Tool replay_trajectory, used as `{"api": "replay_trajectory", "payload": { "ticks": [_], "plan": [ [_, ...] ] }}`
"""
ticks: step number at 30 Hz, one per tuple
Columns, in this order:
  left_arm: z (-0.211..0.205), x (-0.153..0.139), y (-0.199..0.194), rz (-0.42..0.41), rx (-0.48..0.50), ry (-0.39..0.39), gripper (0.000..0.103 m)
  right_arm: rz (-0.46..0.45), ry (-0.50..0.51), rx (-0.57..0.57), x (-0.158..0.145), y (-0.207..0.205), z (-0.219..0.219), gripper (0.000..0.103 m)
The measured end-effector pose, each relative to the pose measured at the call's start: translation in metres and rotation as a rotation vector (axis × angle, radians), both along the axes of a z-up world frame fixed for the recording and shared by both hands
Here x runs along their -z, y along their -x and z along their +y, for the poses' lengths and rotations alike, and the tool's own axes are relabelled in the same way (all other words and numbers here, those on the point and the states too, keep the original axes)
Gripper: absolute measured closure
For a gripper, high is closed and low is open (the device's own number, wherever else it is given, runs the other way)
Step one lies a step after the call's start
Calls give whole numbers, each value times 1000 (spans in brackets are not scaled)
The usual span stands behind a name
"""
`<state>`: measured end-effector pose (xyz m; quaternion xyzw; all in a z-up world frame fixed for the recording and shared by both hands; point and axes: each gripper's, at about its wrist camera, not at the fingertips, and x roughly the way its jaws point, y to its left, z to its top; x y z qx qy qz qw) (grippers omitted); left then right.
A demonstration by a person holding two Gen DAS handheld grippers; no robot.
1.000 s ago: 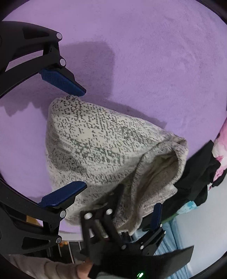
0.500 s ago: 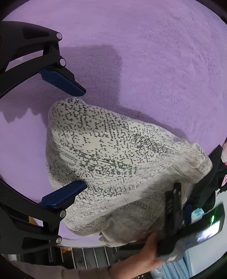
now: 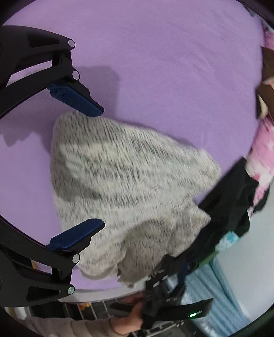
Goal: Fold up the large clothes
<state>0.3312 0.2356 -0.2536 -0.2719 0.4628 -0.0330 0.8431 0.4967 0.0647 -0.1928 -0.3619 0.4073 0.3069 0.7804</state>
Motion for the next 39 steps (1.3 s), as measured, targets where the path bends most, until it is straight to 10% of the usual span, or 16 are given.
{"api": "replay_trajectory", "payload": {
  "ticks": [6, 13, 23, 25, 27, 36, 39],
  "plan": [
    [-44, -20, -6, -101, 114, -57, 9, -74, 93, -24, -15, 17, -90, 7],
    [-80, -15, -14, -118, 199, -78, 9, -91, 333, -65, 34, 28, -156, 7],
    [-88, -2, -24, -95, 192, -94, 9, -42, 353, 7, 69, -11, -173, 7],
    [-89, -2, -24, -93, 196, -104, 9, -31, 342, 3, 67, -17, -173, 21],
    [-90, 0, -25, -94, 201, -109, 9, 11, 335, 35, 66, -28, -178, 56],
    [-88, 0, -24, -94, 196, -124, 9, -72, 312, 151, 49, -80, -181, 70],
    [-87, 0, -24, -94, 190, -132, 9, -76, 320, 201, 53, -99, -179, 50]
  ]
}}
